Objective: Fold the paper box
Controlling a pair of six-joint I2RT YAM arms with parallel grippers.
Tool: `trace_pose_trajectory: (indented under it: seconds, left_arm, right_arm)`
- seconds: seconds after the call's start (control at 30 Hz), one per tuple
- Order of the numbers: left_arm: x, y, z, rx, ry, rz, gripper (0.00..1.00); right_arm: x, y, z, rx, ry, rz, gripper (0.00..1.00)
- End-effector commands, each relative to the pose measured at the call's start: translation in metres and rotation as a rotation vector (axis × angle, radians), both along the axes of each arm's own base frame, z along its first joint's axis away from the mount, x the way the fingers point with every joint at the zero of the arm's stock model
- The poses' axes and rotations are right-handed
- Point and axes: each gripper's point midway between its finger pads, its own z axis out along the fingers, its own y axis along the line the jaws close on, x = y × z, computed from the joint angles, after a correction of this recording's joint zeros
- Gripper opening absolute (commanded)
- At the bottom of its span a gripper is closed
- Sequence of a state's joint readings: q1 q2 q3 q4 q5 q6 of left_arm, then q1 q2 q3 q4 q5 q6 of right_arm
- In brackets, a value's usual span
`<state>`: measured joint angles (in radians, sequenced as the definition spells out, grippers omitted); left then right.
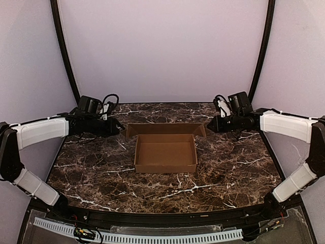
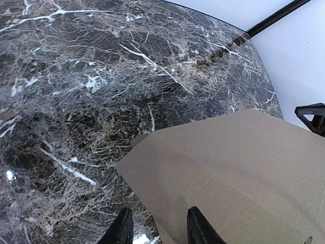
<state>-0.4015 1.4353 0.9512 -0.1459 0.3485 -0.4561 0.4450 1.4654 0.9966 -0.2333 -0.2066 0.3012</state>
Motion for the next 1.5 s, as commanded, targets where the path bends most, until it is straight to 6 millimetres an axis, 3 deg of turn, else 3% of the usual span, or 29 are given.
trace_pose_trajectory:
  seconds: [0.0, 0.17, 0.4, 0.6, 0.77, 1.03, 1.17, 1.47]
  left_arm:
    - [-0.008, 0.023, -0.003, 0.118, 0.012, 0.048, 0.38]
    - [-0.02, 0.036, -0.016, 0.196, 0.052, 0.048, 0.38]
    - [-0.036, 0.045, -0.027, 0.265, 0.087, 0.007, 0.31]
    - [-0.049, 0.034, -0.029, 0.26, 0.102, -0.09, 0.28]
    - [-0.051, 0.029, -0.029, 0.262, 0.079, -0.126, 0.32]
    - [-0.042, 0.014, -0.017, 0.265, -0.064, -0.169, 0.44]
    - [-0.051, 0.011, -0.01, 0.298, -0.154, -0.193, 0.49]
    - [-0.063, 0.013, 0.022, 0.344, -0.363, -0.196, 0.55]
  right_arm:
    - [-0.009, -0.018, -0.003, -0.103, -0.025, -0.007, 0.19]
    - [-0.018, -0.026, -0.003, -0.148, -0.039, 0.023, 0.23]
    - [-0.035, -0.021, -0.002, -0.175, -0.074, 0.15, 0.28]
    - [-0.044, -0.012, 0.001, -0.21, -0.152, 0.285, 0.26]
    - [-0.052, -0.001, -0.002, -0.196, -0.209, 0.409, 0.23]
    - [-0.051, 0.001, -0.004, -0.242, -0.313, 0.482, 0.35]
    - [-0.052, 0.001, -0.001, -0.267, -0.396, 0.519, 0.4]
    - [-0.064, 0.013, 0.029, -0.199, -0.56, 0.591, 0.45]
